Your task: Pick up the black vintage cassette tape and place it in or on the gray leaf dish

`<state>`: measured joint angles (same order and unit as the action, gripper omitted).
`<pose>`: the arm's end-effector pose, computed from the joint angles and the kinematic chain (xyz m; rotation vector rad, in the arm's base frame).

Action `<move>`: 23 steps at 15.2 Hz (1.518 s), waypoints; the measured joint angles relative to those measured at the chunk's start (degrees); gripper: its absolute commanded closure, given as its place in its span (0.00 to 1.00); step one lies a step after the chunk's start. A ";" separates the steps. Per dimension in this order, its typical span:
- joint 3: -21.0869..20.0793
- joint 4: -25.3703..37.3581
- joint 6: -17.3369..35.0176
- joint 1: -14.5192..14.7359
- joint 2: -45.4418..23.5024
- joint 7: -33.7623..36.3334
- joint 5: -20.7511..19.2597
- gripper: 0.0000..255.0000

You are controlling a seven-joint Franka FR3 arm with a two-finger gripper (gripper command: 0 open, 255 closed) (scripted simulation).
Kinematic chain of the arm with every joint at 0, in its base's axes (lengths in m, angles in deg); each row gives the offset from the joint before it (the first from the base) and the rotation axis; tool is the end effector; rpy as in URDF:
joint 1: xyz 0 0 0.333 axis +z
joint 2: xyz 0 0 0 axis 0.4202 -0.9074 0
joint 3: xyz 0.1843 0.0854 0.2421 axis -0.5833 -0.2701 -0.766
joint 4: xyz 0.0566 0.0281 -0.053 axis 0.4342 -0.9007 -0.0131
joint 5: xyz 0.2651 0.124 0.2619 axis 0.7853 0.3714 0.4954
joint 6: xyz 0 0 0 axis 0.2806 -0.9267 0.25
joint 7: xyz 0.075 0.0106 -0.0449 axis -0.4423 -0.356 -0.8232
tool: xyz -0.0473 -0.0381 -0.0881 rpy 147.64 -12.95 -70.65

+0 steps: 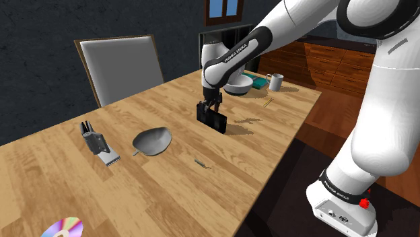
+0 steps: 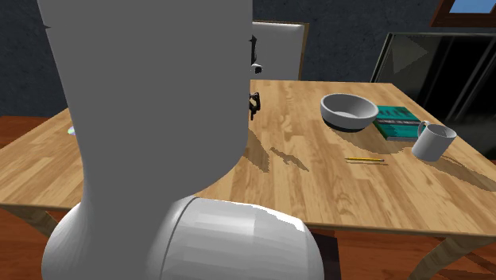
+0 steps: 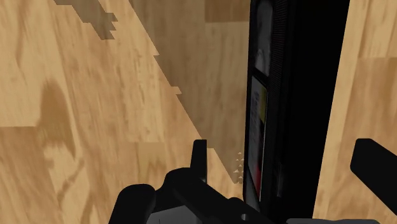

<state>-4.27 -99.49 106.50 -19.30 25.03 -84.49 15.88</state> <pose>0.5683 0.1089 0.2976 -3.1293 -0.2563 0.0205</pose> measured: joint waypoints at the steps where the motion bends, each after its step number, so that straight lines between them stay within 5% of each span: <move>1: 0.00 0.00 0.00 0.00 0.00 0.00 0.00 1.00; 12: -0.01 0.01 -0.33 -0.04 0.32 -0.07 0.05 1.00; 23: -0.21 2.49 -7.38 -0.16 4.92 -0.45 0.70 1.00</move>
<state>-4.48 -97.00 99.11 -19.47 29.95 -84.94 16.58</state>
